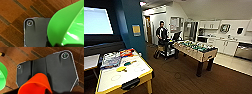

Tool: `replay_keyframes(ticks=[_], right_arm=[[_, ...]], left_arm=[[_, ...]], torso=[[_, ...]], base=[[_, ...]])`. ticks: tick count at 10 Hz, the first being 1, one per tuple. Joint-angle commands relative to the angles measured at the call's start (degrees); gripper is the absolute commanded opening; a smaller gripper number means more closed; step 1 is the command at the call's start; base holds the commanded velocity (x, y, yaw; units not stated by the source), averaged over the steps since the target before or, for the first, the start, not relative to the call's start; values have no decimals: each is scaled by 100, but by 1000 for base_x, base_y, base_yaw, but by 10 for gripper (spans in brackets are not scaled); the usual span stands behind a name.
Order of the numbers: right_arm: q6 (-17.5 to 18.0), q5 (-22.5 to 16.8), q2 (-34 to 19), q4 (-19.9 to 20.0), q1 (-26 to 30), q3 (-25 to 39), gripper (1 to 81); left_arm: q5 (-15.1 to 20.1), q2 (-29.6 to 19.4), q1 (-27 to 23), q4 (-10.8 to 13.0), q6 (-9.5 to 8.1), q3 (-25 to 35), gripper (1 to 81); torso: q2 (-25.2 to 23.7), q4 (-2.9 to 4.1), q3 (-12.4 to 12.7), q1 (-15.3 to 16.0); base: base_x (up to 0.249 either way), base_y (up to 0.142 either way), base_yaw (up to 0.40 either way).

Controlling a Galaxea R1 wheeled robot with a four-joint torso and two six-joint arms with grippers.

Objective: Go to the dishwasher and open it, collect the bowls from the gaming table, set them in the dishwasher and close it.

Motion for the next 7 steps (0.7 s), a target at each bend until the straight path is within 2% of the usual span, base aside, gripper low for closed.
replay_keyframes(ticks=[1,7], right_arm=[[-25,-191,11,-85,303,12,10],[-25,-191,29,-129,303,12,10]], left_arm=[[275,-10,-355,28,24,8,10],[275,-18,-355,20,24,8,10]], torso=[[0,0,0,0],[0,0,0,0]], base=[[0,0,-386],[0,0,-386]])
